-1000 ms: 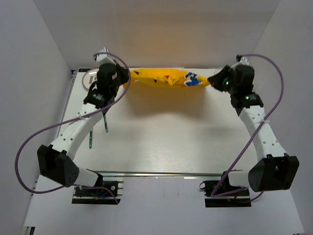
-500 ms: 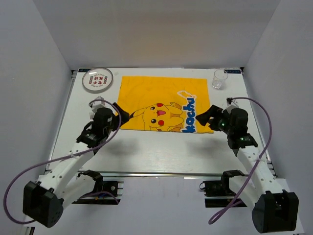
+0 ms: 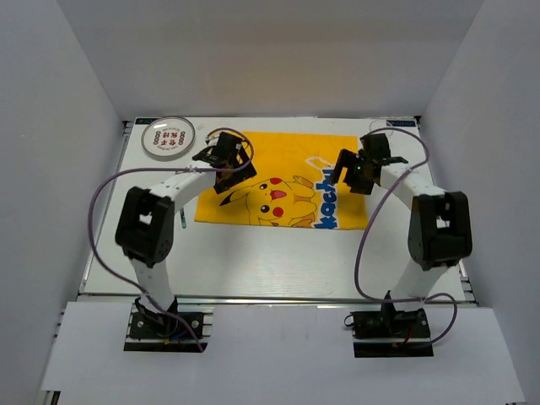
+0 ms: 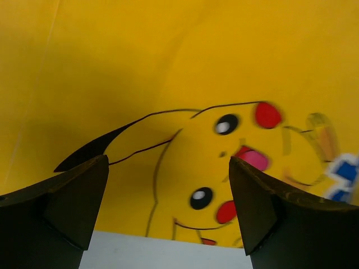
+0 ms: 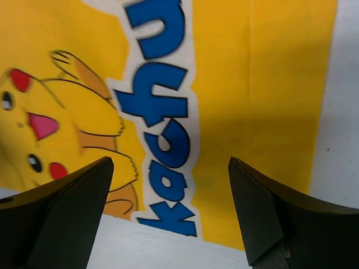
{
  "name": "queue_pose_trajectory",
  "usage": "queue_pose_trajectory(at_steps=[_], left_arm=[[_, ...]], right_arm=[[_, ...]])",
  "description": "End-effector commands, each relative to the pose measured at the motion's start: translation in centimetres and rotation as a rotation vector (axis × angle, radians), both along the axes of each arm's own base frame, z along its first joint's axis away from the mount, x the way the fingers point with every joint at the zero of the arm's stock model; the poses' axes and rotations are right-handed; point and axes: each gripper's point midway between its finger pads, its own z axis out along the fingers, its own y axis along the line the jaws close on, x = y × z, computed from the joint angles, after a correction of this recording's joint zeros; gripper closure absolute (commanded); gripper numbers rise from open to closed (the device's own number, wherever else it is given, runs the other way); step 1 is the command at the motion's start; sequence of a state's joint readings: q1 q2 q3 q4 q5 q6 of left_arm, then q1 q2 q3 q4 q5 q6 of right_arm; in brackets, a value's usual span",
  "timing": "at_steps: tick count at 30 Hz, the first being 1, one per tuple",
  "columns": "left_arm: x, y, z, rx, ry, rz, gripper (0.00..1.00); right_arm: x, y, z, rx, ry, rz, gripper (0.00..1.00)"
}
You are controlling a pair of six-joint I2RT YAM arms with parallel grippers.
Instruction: Set the dinner table for one person
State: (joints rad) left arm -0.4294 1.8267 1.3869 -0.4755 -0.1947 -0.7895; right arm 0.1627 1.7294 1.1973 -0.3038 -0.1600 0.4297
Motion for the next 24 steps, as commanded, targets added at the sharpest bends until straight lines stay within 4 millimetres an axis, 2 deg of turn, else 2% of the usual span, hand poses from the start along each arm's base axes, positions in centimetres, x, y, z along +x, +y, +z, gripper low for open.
queue_pose_trajectory(at_steps=[1, 3, 4, 5, 8, 9, 10, 11, 12, 13, 15, 18, 19, 24], left_arm=[[-2.6, 0.6, -2.1, 0.051, 0.147, -0.024, 0.03], [-3.2, 1.0, -3.6, 0.075, 0.189, -0.021, 0.03], [-3.7, 0.7, -4.7, 0.087, 0.217, -0.035, 0.02], [-3.9, 0.8, -5.1, 0.096, 0.230, -0.042, 0.02], [-5.1, 0.8, -7.3, 0.117, 0.290, -0.055, 0.02], [-5.2, 0.8, -7.8, 0.121, 0.296, -0.052, 0.02], [-5.4, 0.8, -8.7, 0.125, 0.318, -0.055, 0.02], [-5.4, 0.8, -9.1, 0.128, 0.325, -0.055, 0.02], [-5.3, 0.7, -9.5, 0.128, 0.332, -0.057, 0.02], [-5.4, 0.8, -10.3, 0.137, 0.348, -0.056, 0.02], [-5.1, 0.7, -10.9, 0.145, 0.356, -0.055, 0.02], [-4.4, 0.8, -11.4, 0.176, 0.375, -0.057, 0.02], [-3.7, 0.6, -10.9, 0.180, 0.360, -0.055, 0.02], [-3.0, 1.2, -10.8, 0.196, 0.347, -0.037, 0.02]], right_arm=[[-1.8, -0.5, -2.7, -0.143, 0.133, 0.023, 0.11], [-1.7, 0.3, -3.5, -0.175, 0.165, 0.056, 0.11], [-1.6, -0.6, -5.4, -0.247, 0.210, 0.037, 0.11], [-1.7, 0.0, -5.9, -0.272, 0.224, 0.055, 0.11], [-0.9, -1.1, -7.7, -0.369, 0.265, 0.025, 0.11], [-1.1, -1.4, -9.0, -0.395, 0.306, 0.021, 0.11], [0.1, -1.9, -8.6, -0.416, 0.294, -0.008, 0.11], [0.3, -2.2, -8.9, -0.437, 0.303, -0.017, 0.11], [0.1, -2.9, -10.0, -0.469, 0.344, -0.025, 0.11], [1.1, -2.8, -9.5, -0.473, 0.328, -0.029, 0.11], [1.6, -3.4, -10.0, -0.501, 0.335, -0.044, 0.11], [2.7, -3.2, -9.9, -0.480, 0.329, -0.044, 0.11], [2.9, -3.2, -9.8, -0.475, 0.327, -0.047, 0.11], [4.5, -2.7, -10.1, -0.474, 0.322, -0.026, 0.11]])
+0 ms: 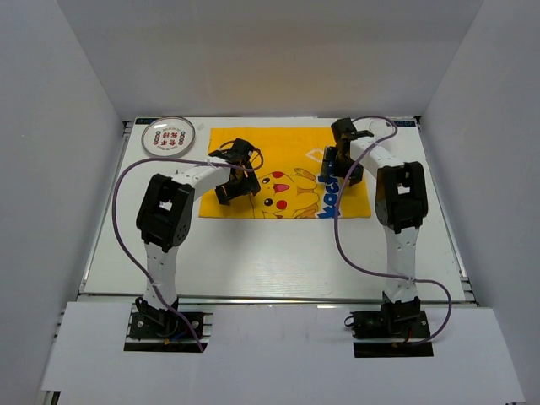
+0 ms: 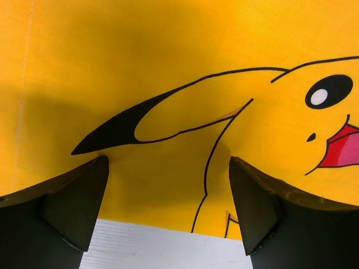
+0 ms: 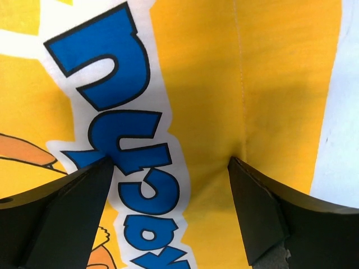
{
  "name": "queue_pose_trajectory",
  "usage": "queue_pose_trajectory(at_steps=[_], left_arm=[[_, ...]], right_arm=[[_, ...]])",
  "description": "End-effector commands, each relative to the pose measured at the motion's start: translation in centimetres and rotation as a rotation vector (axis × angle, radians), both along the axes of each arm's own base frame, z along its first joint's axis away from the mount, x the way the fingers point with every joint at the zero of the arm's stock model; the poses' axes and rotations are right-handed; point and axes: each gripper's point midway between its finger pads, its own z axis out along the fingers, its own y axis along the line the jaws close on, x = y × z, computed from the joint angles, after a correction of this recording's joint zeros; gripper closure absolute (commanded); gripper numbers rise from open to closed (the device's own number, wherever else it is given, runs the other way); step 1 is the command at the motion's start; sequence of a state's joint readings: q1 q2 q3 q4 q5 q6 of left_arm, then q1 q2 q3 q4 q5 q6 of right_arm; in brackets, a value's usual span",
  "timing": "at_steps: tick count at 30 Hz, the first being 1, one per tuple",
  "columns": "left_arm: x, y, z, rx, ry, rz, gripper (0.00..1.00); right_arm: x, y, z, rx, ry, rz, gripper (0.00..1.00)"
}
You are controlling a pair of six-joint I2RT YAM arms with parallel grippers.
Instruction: Set the dinner table for one person
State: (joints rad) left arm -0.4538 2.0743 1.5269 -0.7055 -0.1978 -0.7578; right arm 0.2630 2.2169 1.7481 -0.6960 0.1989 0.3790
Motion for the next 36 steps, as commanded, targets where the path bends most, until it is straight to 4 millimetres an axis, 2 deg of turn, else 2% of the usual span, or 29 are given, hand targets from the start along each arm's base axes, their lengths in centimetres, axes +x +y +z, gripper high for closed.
queue_pose_trajectory(at_steps=[1, 7, 10, 11, 13, 14, 20, 27, 30, 32, 36], left_arm=[[-0.4, 1.0, -2.3, 0.037, 0.047, 0.012, 0.02], [-0.6, 0.3, -2.0, 0.014, 0.041, 0.007, 0.03], [-0.7, 0.3, -2.4, 0.012, 0.044, 0.008, 0.03], [-0.6, 0.3, -2.2, 0.017, 0.043, 0.008, 0.03], [-0.4, 0.4, -2.2, 0.029, 0.039, 0.003, 0.03], [-0.3, 0.4, -2.0, 0.031, 0.037, 0.004, 0.03], [0.7, 0.7, 0.1, 0.026, -0.011, 0.015, 0.02], [0.7, 0.5, 1.1, 0.028, -0.024, 0.015, 0.02], [0.6, 0.7, 2.4, 0.026, -0.045, 0.026, 0.02], [0.9, 0.8, 4.3, 0.017, -0.087, 0.040, 0.02], [1.5, 1.5, 7.9, 0.034, -0.144, 0.074, 0.02]], right_arm=[[-0.2, -1.7, -3.0, -0.077, 0.080, 0.004, 0.11], [0.9, -1.5, -3.3, -0.075, 0.072, 0.016, 0.11], [0.4, -1.3, -3.2, -0.068, 0.079, 0.011, 0.11], [0.4, -1.0, -2.4, -0.058, 0.060, 0.015, 0.11], [-0.1, -1.0, -2.7, -0.044, 0.053, 0.005, 0.11], [-0.2, -0.9, -2.1, -0.033, 0.041, 0.001, 0.11], [-0.6, -0.9, -1.8, -0.027, 0.037, -0.004, 0.11], [-0.5, -0.8, -1.5, -0.016, 0.030, -0.016, 0.11], [0.1, -0.6, -0.4, -0.013, 0.009, -0.012, 0.11], [0.9, -0.3, 0.9, -0.004, -0.023, -0.009, 0.11], [2.5, 0.1, 4.7, 0.017, -0.098, -0.006, 0.11]])
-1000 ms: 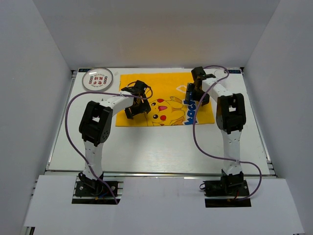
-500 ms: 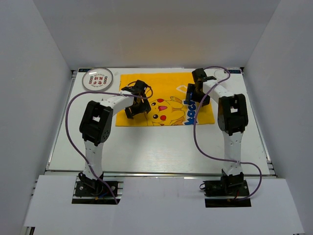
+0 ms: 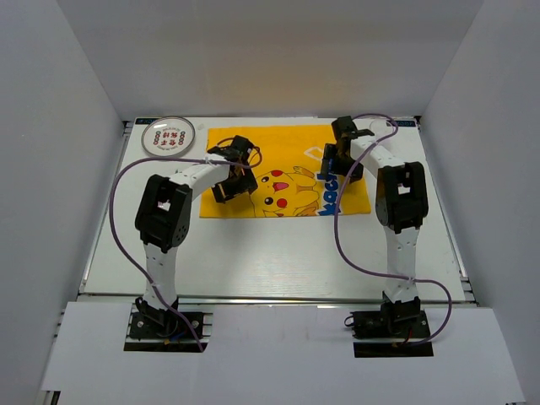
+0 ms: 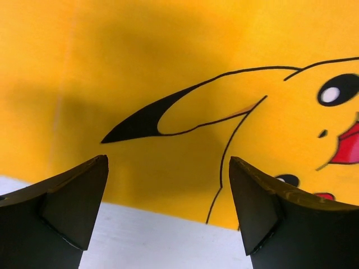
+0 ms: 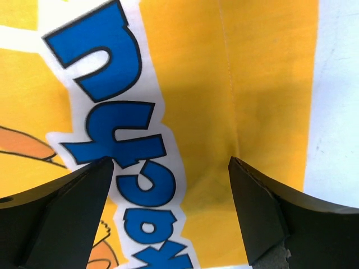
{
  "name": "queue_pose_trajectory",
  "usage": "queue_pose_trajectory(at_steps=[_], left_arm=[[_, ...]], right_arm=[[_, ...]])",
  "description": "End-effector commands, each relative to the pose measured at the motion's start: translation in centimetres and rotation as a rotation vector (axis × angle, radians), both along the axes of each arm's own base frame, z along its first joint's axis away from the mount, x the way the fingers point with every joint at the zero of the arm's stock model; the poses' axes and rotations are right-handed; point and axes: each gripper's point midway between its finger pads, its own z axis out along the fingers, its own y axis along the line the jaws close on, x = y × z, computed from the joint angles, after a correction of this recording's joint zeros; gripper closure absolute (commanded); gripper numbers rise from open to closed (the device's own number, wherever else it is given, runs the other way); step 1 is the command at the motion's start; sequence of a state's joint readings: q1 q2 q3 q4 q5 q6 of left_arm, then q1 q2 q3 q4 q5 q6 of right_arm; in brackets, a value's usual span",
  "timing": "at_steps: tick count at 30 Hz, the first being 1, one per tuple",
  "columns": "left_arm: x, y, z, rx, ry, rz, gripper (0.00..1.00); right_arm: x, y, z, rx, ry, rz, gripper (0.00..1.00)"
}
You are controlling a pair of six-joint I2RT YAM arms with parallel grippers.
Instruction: Set the dinner table for one person
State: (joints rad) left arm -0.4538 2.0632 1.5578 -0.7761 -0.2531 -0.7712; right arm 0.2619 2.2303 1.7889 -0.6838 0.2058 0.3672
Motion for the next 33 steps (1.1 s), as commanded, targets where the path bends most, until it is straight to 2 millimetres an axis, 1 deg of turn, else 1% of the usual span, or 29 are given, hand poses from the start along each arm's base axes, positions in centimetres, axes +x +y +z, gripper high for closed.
queue_pose_trajectory(at_steps=[1, 2, 4, 5, 7, 8, 10, 11, 12, 13, 14, 15, 16, 17, 18, 19, 20, 21, 22, 23, 24, 25, 26, 27, 29, 30, 31, 32, 33], left_arm=[[2.3, 0.7, 8.1, -0.022, -0.172, 0.052, 0.02], [2.5, 0.8, 9.0, -0.026, -0.189, 0.057, 0.02], [2.9, 0.8, 10.9, -0.025, -0.217, 0.063, 0.02], [2.9, 1.1, 11.8, -0.016, -0.232, 0.067, 0.02], [3.4, 1.9, 13.7, -0.006, -0.265, 0.089, 0.02], [3.6, 2.4, 14.5, 0.013, -0.291, 0.094, 0.02], [5.2, 4.2, 17.4, 0.033, -0.377, 0.115, 0.02], [5.9, 4.8, 18.6, 0.032, -0.408, 0.119, 0.02], [6.7, 5.5, 18.6, 0.034, -0.405, 0.128, 0.02], [8.3, 7.5, 20.5, 0.014, -0.447, 0.177, 0.02], [8.8, 8.2, 20.5, -0.007, -0.428, 0.191, 0.02], [9.9, 8.9, 19.1, -0.017, -0.396, 0.215, 0.02], [10.7, 9.9, 19.0, -0.038, -0.390, 0.247, 0.02], [11.6, 12.4, 19.1, -0.056, -0.401, 0.309, 0.02], [12.0, 13.0, 18.3, -0.095, -0.388, 0.332, 0.02], [12.3, 14.0, 17.9, -0.131, -0.392, 0.389, 0.02], [13.0, 16.0, 17.0, -0.140, -0.409, 0.435, 0.03], [13.2, 16.9, 16.9, -0.152, -0.423, 0.462, 0.03], [13.5, 17.8, 17.2, -0.166, -0.447, 0.495, 0.04], [14.0, 19.4, 16.9, -0.170, -0.477, 0.525, 0.04], [14.4, 20.1, 16.9, -0.188, -0.485, 0.554, 0.04], [14.9, 20.7, 16.4, -0.194, -0.486, 0.571, 0.04], [15.3, 21.8, 16.7, -0.201, -0.503, 0.591, 0.04], [15.7, 21.8, 16.7, -0.209, -0.511, 0.601, 0.04], [16.4, 23.7, 16.0, -0.210, -0.527, 0.644, 0.04], [16.8, 24.2, 15.9, -0.218, -0.540, 0.653, 0.04], [17.1, 24.8, 14.4, -0.214, -0.516, 0.663, 0.04], [17.4, 26.0, 14.3, -0.215, -0.517, 0.696, 0.04], [16.8, 26.6, 12.7, -0.203, -0.461, 0.726, 0.04]], right_arm=[[1.4, 0.0, 4.7, 0.020, -0.073, -0.015, 0.11], [2.0, 0.1, 6.4, 0.027, -0.102, -0.011, 0.11], [2.5, 0.3, 8.3, 0.034, -0.133, -0.006, 0.11], [2.7, 0.3, 10.1, 0.044, -0.160, -0.007, 0.11], [2.6, 0.8, 12.5, 0.058, -0.199, 0.005, 0.11], [2.0, 0.8, 15.0, 0.076, -0.242, 0.010, 0.11], [0.7, 1.8, 17.7, 0.122, -0.296, 0.049, 0.11], [-1.6, 1.6, 19.4, 0.150, -0.328, 0.064, 0.11], [-2.1, 2.7, 21.1, 0.226, -0.395, 0.090, 0.11], [-4.6, 3.0, 25.8, 0.291, -0.519, 0.119, 0.11], [-6.9, 3.8, 23.2, 0.338, -0.476, 0.156, 0.11], [-7.5, 4.4, 25.0, 0.397, -0.555, 0.153, 0.11], [-8.9, 4.8, 25.5, 0.437, -0.573, 0.176, 0.11], [-11.2, 5.2, 28.0, 0.487, -0.638, 0.221, 0.11], [-12.9, 5.8, 26.9, 0.534, -0.607, 0.257, 0.11], [-15.0, 6.0, 28.7, 0.593, -0.656, 0.280, 0.11], [-16.8, 7.4, 29.1, 0.686, -0.649, 0.359, 0.11], [-17.7, 7.9, 28.0, 0.732, -0.661, 0.395, 0.11], [-19.4, 8.0, 29.2, 0.786, -0.692, 0.410, 0.11], [-20.8, 8.6, 29.1, 0.836, -0.671, 0.459, 0.11], [-21.6, 9.0, 28.1, 0.859, -0.651, 0.484, 0.11], [-22.4, 9.0, 28.3, 0.872, -0.657, 0.511, 0.11], [-23.0, 9.2, 28.0, 0.884, -0.643, 0.538, 0.11], [-23.3, 9.1, 27.6, 0.884, -0.634, 0.544, 0.11], [-23.8, 9.2, 27.5, 0.881, -0.621, 0.578, 0.11], [-24.1, 9.4, 27.6, 0.887, -0.618, 0.596, 0.11], [-24.5, 9.6, 27.6, 0.907, -0.606, 0.615, 0.11], [-24.7, 9.7, 27.7, 0.917, -0.600, 0.622, 0.11], [-24.9, 9.8, 27.7, 0.926, -0.596, 0.631, 0.11]])
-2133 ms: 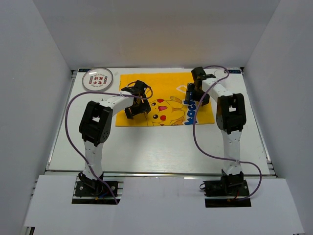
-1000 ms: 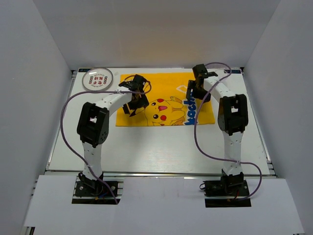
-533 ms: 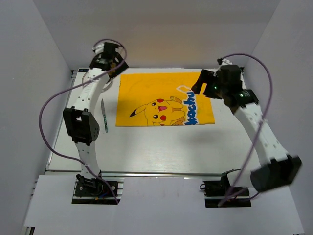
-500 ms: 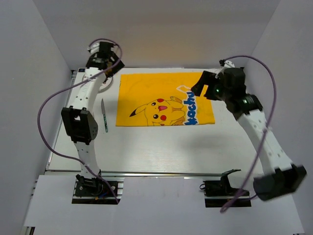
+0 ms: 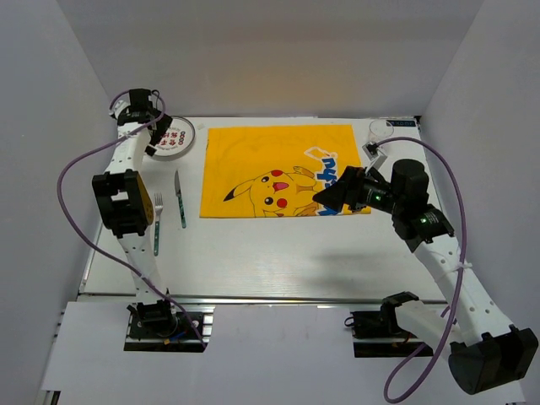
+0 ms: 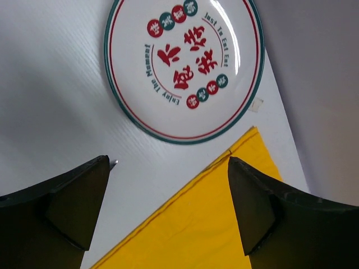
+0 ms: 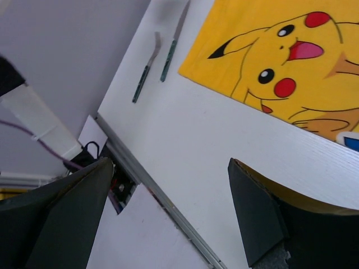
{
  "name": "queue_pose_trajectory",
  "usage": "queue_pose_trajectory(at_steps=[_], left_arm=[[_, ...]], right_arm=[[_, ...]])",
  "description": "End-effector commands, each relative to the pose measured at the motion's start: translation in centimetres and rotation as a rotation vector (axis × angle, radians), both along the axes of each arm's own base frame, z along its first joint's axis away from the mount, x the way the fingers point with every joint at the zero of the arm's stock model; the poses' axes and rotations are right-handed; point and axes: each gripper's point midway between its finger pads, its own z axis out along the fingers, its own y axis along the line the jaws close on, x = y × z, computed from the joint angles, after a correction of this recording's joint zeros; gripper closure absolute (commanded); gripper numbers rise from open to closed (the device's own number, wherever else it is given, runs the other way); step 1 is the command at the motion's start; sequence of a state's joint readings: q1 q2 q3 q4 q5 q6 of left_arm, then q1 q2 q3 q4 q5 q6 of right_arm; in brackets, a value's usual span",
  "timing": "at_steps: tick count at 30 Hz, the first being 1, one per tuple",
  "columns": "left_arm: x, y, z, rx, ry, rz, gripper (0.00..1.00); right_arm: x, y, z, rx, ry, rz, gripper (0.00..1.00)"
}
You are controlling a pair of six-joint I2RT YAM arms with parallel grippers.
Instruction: Set the dinner table for one person
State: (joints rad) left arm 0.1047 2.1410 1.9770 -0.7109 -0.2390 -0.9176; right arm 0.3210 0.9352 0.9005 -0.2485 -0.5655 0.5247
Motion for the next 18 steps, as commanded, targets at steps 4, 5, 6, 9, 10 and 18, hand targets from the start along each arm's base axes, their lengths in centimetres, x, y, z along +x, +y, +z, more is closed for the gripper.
queue_pose_trajectory(at_steps=[4, 5, 6, 9, 10, 18], left_arm=[[0.8, 3.2, -3.6, -0.065, 0.031, 0.090, 0.06], [0.6, 3.8, -4.2, -0.061, 0.035, 0.096, 0.07], [0.7, 3.7, -5.3, -0.063, 0.025, 0.086, 0.07], [0.3, 4.6, -7.1, -0.071, 0.032, 0.105, 0.08], [0.4, 4.3, -7.6, -0.085, 0.035, 0.098, 0.08], [1.9, 5.6, -11.7, -0.082, 0.014, 0.101, 0.14]], right_arm=[[-1.8, 0.7, 2.9, 0.062, -0.104, 0.106, 0.11], [-1.8, 0.7, 2.8, 0.057, -0.102, 0.104, 0.11], [-1.9, 0.6, 2.9, 0.055, -0.106, 0.107, 0.11], [-2.0, 0.6, 2.7, 0.046, -0.103, 0.108, 0.11], [-2.0, 0.5, 2.7, 0.042, -0.106, 0.104, 0.11], [-2.0, -0.2, 1.5, -0.012, -0.093, 0.069, 0.11]])
